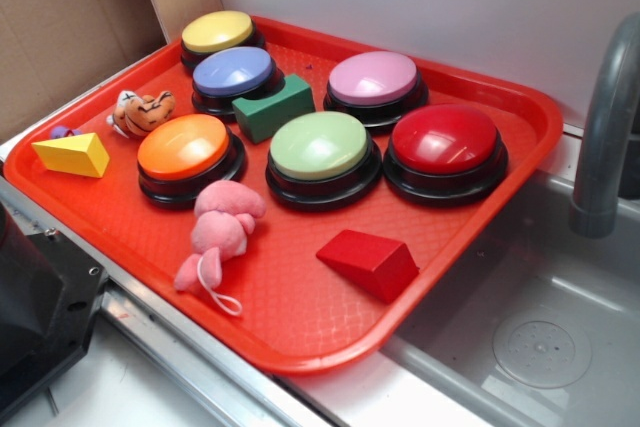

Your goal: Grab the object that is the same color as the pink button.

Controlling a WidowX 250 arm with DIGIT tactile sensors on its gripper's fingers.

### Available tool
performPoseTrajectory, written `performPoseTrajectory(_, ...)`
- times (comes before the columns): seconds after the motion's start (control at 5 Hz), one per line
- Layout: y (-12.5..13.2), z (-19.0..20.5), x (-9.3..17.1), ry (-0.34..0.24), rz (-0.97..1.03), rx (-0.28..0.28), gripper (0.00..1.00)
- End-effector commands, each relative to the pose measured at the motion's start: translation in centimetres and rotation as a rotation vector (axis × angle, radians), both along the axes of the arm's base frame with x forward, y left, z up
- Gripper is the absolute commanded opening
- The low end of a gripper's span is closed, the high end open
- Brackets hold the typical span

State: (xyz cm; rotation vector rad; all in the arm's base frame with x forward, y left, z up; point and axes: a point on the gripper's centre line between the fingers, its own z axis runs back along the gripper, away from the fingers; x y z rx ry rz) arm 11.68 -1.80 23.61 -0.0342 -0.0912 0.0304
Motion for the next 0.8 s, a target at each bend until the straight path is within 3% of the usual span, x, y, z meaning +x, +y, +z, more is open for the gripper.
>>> performPoseTrajectory(0.0,0.0,0.0,0.0,0.0,0.0,0.0,1.0)
performPoseTrajectory(0.4,-1.9,-2.3,0.9,-0.063,0.017,-0.09,1.0)
performPoseTrajectory(0.6,-3.3,-4.8,1.3,-0.077,0.162,-0.122,1.0)
